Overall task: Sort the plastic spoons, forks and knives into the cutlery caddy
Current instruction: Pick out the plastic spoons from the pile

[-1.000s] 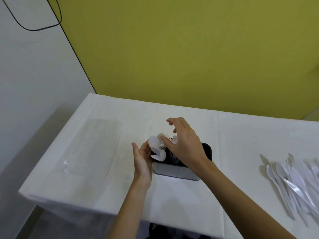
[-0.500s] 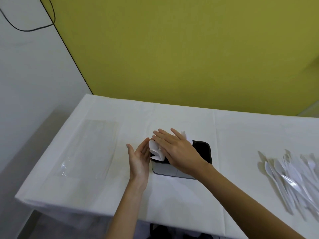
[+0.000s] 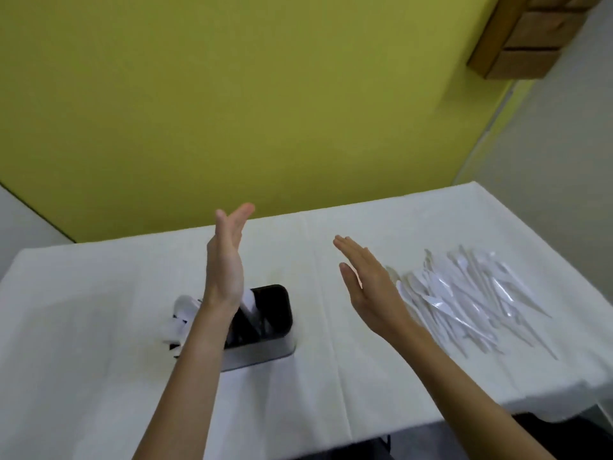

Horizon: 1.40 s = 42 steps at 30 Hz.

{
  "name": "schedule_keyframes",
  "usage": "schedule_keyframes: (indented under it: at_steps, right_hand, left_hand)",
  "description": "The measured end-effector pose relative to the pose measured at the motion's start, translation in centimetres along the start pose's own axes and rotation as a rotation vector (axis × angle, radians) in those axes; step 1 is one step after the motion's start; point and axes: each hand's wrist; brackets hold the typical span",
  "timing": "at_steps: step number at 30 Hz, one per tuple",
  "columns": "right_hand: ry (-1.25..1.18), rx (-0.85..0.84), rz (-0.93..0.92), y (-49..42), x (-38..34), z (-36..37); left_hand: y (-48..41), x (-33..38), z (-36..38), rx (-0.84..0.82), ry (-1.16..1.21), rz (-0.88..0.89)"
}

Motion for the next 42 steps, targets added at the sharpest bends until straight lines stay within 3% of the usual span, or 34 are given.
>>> schedule_keyframes:
  at_steps: [5, 13, 16, 21, 26, 29, 33, 38, 42]
  right_hand:
    - [0.063, 0.104, 0.303, 3.3, 7.7, -7.2]
    - [0.226, 0.115, 0.534, 5.2, 18.5, -11.8]
    - [0.269, -0.007, 0.557, 4.0, 20.3, -12.1]
    - [0.387, -0.183, 0.515, 2.2, 21.1, -10.8]
    - [0.423, -0.184, 0.493, 1.0, 21.5, -10.1]
    - [0.432, -0.188, 0.462, 0.7, 22.3, -10.5]
    - [0.364, -0.158, 0.514, 1.2, 23.1, -11.5]
    - [0.323, -0.155, 0.513, 1.1, 23.5, -12.9]
    - [0.337, -0.2, 0.397, 0.6, 23.2, -12.3]
  left_hand:
    - [3.9, -3.0, 10.8, -0.186, -0.171, -0.028]
    - [8.3, -12.4, 19.5, -0.314, -0.651, -0.225]
    - [8.9, -14.6, 21.3, -0.309, -0.733, -0.28]
    - [9.6, -15.8, 22.8, -0.188, -0.836, -0.205]
    - [9.4, -16.0, 22.3, 0.138, -0.514, -0.247]
    - [8.8, -14.7, 23.2, 0.184, -0.408, -0.305]
    - [8.8, -14.3, 25.1, 0.119, -0.539, -0.294]
    - [9.6, -15.0, 26.1, -0.243, -0.937, -0.155]
    - [9.4, -15.4, 26.1, -0.23, -0.878, -0.149]
Point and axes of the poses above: each hand's wrist, its own y-axis away from the middle knuckle, its own z-axis out of the palm, x = y × z, and after that the axes turned 15 degrees about x, right-handed
